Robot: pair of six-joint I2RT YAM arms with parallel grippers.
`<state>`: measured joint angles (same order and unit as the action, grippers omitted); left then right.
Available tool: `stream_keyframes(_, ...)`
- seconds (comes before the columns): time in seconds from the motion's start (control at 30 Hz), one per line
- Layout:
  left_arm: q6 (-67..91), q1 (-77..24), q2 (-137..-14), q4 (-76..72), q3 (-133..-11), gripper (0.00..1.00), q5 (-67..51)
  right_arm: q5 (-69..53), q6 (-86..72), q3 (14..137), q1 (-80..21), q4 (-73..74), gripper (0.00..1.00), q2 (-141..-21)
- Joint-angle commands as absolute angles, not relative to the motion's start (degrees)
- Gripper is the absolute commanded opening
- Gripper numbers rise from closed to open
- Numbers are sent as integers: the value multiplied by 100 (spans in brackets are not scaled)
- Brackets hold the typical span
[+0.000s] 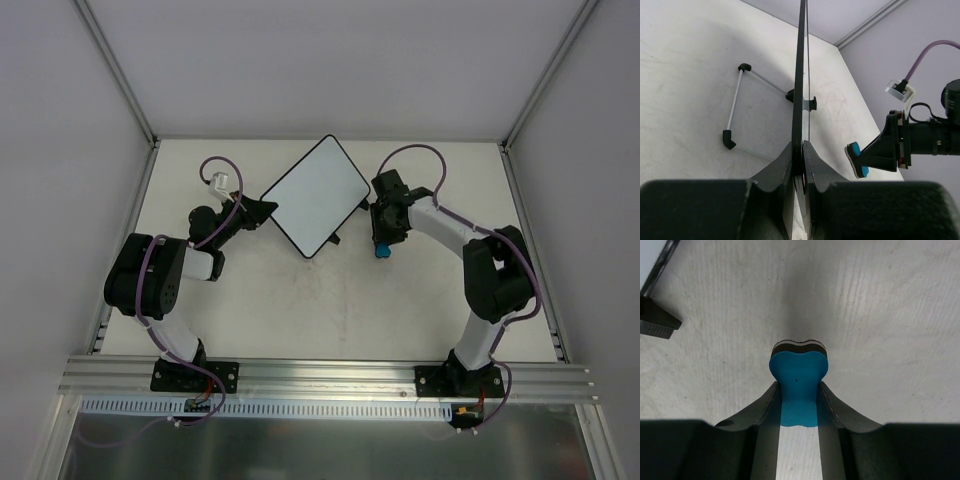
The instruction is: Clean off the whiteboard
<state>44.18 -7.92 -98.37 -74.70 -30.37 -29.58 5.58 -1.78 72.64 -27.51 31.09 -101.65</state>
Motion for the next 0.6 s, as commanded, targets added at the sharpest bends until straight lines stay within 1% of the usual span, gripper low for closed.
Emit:
stream_keyframes(0.0, 4192, -835, -9923, -8147, -2944, 0, -3111, 264, -44, 7426, -2689, 3164, 0, -10397)
stream_keyframes(0.07, 4192, -826, -9914, -8156, -2936, 0, -3111, 237, -53, 7497, -2672, 3173, 0, -10503)
stream_keyframes(0.17, 4201, -826, -9914, -8174, -2927, 0, -3138, 202, -53, 7523, -2663, 3164, 3, -10564)
stream_keyframes(0.3, 4192, -826, -9905, -8165, -2927, 0, -3138, 167, -53, 7541, -2646, 3164, 14, -10608)
stream_keyframes(0.43, 4210, -817, -9905, -8174, -2918, 0, -3129, 176, -44, 7506, -2646, 3155, 22, -10591)
stream_keyframes(0.5, 4201, -817, -9905, -8174, -2918, 0, -3138, 176, -53, 7506, -2646, 3155, 30, -10582)
stream_keyframes(0.57, 4210, -817, -9905, -8200, -2909, 1, -3155, 193, -53, 7480, -2645, 3147, 35, -10565)
